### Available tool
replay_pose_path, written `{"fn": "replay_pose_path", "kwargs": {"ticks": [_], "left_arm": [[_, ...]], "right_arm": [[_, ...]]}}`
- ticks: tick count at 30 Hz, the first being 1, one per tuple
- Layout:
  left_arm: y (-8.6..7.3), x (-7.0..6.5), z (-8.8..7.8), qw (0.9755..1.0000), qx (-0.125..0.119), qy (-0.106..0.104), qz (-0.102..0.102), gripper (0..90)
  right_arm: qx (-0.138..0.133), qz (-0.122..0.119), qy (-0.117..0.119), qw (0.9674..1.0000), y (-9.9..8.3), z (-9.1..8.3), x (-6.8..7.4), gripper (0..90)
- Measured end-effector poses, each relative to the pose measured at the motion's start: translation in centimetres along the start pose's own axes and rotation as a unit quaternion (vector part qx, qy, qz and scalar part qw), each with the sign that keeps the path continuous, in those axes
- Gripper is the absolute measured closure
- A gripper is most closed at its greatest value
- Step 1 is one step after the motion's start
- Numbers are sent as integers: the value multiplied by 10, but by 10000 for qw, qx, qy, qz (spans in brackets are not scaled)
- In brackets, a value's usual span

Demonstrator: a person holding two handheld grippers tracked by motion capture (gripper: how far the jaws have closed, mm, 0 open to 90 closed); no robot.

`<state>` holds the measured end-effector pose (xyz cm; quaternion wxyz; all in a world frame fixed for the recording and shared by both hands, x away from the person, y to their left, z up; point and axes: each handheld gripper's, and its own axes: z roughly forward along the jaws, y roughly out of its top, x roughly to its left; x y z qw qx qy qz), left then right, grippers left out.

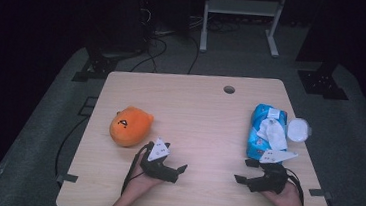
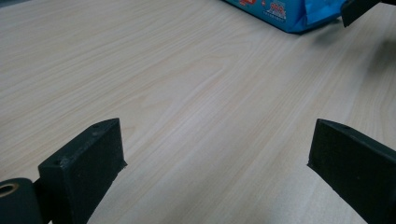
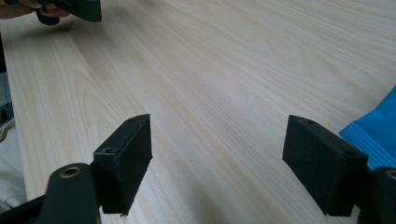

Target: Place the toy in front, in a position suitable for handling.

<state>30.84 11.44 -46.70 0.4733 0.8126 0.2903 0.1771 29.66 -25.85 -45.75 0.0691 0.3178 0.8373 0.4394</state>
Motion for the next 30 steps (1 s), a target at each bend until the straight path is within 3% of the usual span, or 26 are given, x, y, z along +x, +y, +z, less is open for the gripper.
{"fn": "replay_pose_path", "kwargs": {"ticks": [7,14,19,20,24,27,29,30], "left_arm": [[4,3,-2,9999,-68,65,-84,30],[14,2,-14,9993,-232,256,164,30],[26,12,-28,9976,-491,449,174,30],[31,17,-35,9962,-598,597,203,30],[37,28,-48,9937,-757,816,142,30],[41,40,-59,9902,-838,1102,176,30],[44,50,-66,9878,-942,1239,86,30],[47,59,-73,9850,-998,1407,68,30]], "right_arm": [[-14,66,39,10000,0,1,-5,227],[-47,47,42,10000,3,2,-1,227],[5,12,41,10000,3,4,2,226],[13,-15,42,10000,3,5,3,226],[10,-8,34,10000,3,5,3,226],[-8,20,36,10000,3,4,2,226],[-10,36,34,10000,3,3,1,226],[-5,23,28,10000,3,3,2,226]]}}
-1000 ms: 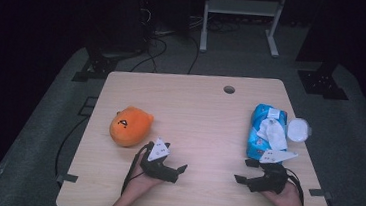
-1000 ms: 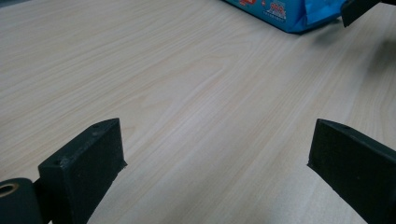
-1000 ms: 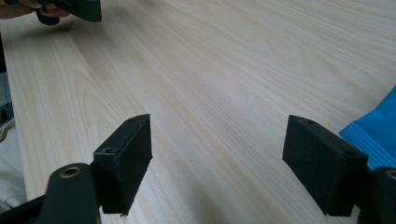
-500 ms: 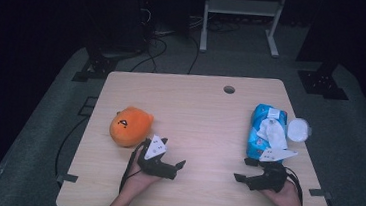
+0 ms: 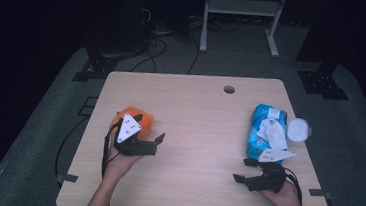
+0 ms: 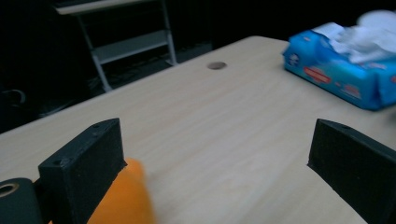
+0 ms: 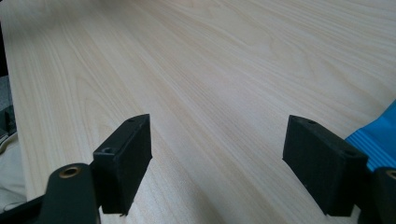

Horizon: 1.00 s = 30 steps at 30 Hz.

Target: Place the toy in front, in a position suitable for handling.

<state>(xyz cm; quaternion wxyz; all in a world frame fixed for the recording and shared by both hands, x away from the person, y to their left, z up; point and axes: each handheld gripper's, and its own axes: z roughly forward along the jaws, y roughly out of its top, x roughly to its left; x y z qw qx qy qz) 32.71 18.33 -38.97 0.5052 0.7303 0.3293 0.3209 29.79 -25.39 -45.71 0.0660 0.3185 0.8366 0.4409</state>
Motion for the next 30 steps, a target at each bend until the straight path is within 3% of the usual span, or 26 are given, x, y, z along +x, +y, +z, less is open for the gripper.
{"fn": "replay_pose_path", "kwargs": {"ticks": [1,4,7,8,14,16,25,30], "left_arm": [[0,0,0,10000,0,0,0,30],[7,21,-8,9994,-127,307,-86,30],[7,30,-13,9988,-177,434,-160,30],[4,37,-17,9980,-179,584,-186,30],[-12,51,-19,9964,37,804,-264,30],[-21,58,-18,9948,119,941,-380,29],[-38,64,-8,9935,459,861,-586,30],[-49,63,2,9909,813,852,-653,42]], "right_arm": [[0,0,0,10000,0,0,0,226],[37,-5,22,10000,0,2,2,226],[57,-34,17,10000,-1,4,2,226],[95,-30,27,9999,-1,5,2,226],[155,-63,39,9999,0,8,5,226],[133,-79,35,9999,1,8,6,226],[151,-96,58,9998,1,9,7,226],[150,-123,63,9998,1,8,7,226]]}}
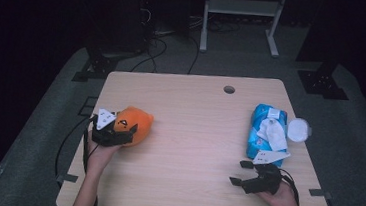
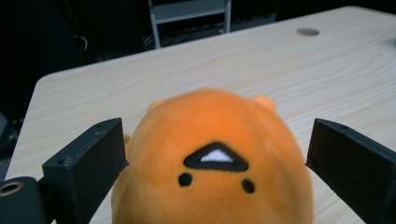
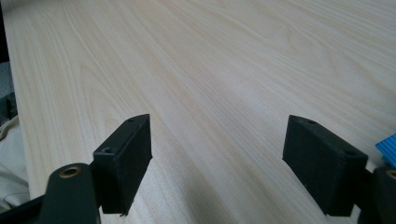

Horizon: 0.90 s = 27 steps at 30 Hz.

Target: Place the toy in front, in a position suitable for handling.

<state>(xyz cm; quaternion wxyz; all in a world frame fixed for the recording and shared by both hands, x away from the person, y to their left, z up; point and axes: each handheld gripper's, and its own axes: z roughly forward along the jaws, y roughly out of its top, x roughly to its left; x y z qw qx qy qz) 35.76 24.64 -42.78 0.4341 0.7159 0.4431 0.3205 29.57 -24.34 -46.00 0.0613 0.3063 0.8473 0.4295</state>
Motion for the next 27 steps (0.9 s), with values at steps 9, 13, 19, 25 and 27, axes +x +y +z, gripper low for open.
{"fn": "replay_pose_path", "kwargs": {"ticks": [9,13,19,25,27], "left_arm": [[-10,2,7,9996,269,15,-118,68],[-12,2,7,9994,331,1,-135,149],[-10,-2,5,9994,340,37,8,245],[-9,-2,3,9994,337,-14,-76,369],[-9,0,2,9995,279,-11,-118,386]], "right_arm": [[6,21,26,10000,0,1,1,226],[18,-39,11,10000,0,0,3,227],[-56,-17,18,10000,1,-1,3,230],[-137,-38,45,9999,1,-2,3,247],[-99,-51,31,9999,1,-2,3,244]]}}
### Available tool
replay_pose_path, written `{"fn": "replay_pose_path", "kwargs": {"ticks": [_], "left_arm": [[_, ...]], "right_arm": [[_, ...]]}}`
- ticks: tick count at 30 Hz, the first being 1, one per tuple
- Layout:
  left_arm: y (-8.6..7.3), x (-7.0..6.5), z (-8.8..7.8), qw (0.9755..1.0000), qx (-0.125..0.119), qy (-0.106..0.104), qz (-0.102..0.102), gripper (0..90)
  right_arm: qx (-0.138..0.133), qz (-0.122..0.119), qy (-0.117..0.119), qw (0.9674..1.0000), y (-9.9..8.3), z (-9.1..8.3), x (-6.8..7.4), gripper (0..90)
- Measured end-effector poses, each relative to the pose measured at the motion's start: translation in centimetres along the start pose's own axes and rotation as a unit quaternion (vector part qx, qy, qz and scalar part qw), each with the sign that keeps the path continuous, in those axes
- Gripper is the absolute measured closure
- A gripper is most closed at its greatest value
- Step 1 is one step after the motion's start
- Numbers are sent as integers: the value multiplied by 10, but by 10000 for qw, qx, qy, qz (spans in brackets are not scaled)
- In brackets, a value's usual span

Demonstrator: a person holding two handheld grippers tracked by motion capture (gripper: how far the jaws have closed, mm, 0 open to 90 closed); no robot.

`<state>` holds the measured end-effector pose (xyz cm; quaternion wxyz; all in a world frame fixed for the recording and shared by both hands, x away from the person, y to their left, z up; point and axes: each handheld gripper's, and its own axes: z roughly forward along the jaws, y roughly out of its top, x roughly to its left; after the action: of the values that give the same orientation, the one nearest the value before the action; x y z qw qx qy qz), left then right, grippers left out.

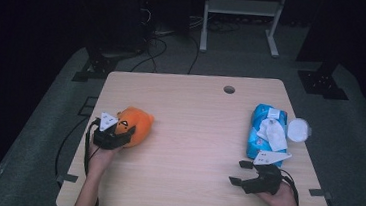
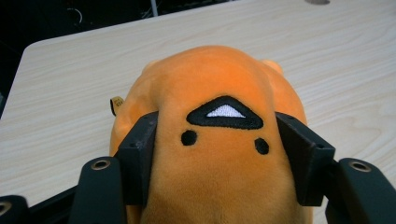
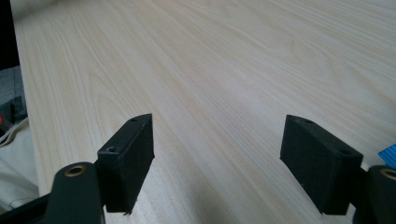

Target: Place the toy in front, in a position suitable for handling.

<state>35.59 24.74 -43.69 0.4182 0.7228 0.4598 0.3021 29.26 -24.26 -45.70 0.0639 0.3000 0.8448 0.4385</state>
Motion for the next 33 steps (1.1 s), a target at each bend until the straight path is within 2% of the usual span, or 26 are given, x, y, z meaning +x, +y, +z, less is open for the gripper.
{"fn": "replay_pose_path", "kwargs": {"ticks": [6,13,19,24,25,26,27,28,29,31,33], "left_arm": [[1,1,-2,10000,-85,-16,-38,426],[0,9,-8,9986,-265,-194,-424,456],[2,11,-14,9969,-467,-268,-578,462],[9,8,-19,9957,-634,-333,-582,461],[14,4,-24,9947,-761,-418,-551,461],[14,4,-24,9947,-761,-418,-551,461],[19,-2,-27,9938,-851,-511,-497,461],[19,-2,-27,9938,-851,-511,-497,462],[24,-8,-29,9928,-923,-629,-431,461],[26,-11,-30,9922,-952,-694,-418,461],[31,-18,-32,9904,-1023,-852,-384,461]], "right_arm": [[-81,62,-4,9999,0,-2,-1,240],[-102,85,7,9999,0,-2,-1,238],[-139,83,4,9999,0,-3,-1,237],[-87,60,-16,9999,0,-3,-1,237],[-142,68,-30,9999,1,-4,-1,237],[-166,82,-32,9998,1,-4,-2,237],[-166,94,-36,9998,1,-4,-2,237],[-158,92,-40,9998,1,-4,-3,237],[-145,93,-44,9998,1,-4,-3,237],[-154,78,-57,9998,1,-5,-2,237],[-197,92,-64,9997,1,-6,-3,237]]}}
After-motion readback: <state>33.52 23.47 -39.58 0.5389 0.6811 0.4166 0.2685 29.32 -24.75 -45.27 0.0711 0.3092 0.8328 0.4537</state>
